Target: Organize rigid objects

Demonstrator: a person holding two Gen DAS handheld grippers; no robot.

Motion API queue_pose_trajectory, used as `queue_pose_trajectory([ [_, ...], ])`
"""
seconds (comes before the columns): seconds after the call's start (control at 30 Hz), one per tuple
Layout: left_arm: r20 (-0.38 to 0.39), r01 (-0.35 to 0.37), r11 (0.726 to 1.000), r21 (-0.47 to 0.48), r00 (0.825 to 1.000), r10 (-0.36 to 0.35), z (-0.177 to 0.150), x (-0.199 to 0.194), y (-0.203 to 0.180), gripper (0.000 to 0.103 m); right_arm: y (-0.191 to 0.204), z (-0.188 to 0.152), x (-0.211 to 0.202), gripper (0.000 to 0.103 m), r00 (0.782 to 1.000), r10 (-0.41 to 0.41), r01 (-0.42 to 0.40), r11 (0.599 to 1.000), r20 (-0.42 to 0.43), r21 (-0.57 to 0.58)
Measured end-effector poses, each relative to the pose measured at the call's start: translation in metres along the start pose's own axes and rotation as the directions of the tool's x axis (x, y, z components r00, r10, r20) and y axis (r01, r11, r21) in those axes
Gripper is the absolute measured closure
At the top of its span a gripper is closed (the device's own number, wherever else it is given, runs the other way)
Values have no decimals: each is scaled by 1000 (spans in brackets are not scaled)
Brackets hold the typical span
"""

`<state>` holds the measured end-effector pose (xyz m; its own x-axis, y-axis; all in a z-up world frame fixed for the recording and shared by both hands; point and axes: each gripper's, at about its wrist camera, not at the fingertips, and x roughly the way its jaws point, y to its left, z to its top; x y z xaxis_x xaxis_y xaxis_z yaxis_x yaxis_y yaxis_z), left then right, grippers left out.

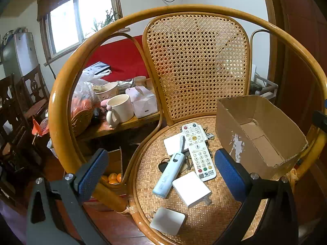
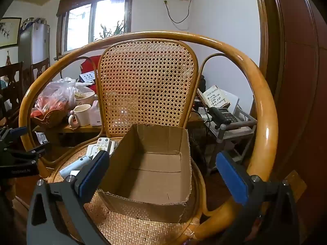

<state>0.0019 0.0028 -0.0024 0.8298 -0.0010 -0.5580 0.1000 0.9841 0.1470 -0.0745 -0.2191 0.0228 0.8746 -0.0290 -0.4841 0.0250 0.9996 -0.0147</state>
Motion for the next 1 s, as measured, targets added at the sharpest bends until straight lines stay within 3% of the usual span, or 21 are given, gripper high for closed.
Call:
queue_pose_trajectory([
  [1.0,-8,-4,1000,13,1000,5,-1,2,-1,0,0,-2,3,0,1000,-12,12,1000,-7,-12],
])
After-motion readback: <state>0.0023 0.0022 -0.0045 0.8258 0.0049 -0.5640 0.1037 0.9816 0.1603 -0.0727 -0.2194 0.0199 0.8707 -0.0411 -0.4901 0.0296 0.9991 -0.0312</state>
